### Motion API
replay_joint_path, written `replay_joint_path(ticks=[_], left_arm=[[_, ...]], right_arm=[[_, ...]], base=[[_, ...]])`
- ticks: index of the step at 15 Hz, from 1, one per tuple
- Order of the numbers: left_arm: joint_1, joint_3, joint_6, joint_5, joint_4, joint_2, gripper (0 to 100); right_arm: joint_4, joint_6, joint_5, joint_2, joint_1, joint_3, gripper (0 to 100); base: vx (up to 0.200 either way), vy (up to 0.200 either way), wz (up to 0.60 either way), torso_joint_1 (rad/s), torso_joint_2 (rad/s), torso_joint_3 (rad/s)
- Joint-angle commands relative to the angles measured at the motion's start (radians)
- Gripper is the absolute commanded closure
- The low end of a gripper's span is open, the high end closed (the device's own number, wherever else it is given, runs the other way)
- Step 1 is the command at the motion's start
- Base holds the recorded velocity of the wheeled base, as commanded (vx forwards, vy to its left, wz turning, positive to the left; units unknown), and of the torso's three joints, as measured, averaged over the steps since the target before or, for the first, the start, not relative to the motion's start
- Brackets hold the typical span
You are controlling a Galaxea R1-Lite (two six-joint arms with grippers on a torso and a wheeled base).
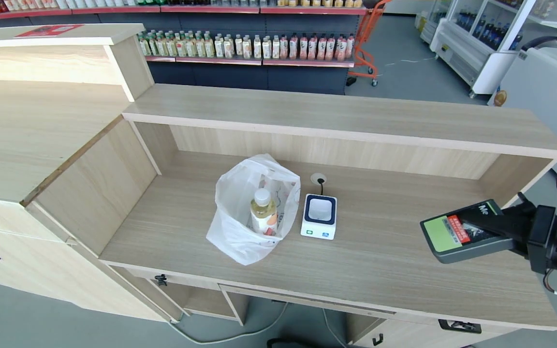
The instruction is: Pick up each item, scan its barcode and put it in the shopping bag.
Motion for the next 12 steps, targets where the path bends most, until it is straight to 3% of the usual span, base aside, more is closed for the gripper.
replay_joint_path(ticks=[1,7,9,12], left_arm=[[0.001,0.000,0.001,0.000,0.000,0.000,0],[0.001,0.000,0.003,-0.002,0.000,0.000,0],[0.001,0.000,-0.004,-0.002,0.000,0.000,0],[0.001,0.000,-0.007,0.000,0.000,0.000,0]], right_arm=[[0.001,0.000,-0.001,-0.003,-0.002,0.003,100],[-0.001,-0.032,-0.020,0.033,-0.002,0.000,100],[-0.007,-0.067,-0.130,0.085,0.013,-0.006,100],[-0.010,-0.106,-0.209,0.138,0.058,-0.002,100]], base=[[0.000,0.000,0.00,0.000,0.00,0.000],[0.200,0.000,0.00,0.002,0.00,0.004],[0.200,0.000,0.00,0.017,0.00,-0.002],[0.000,0.000,0.00,0.000,0.00,0.000]])
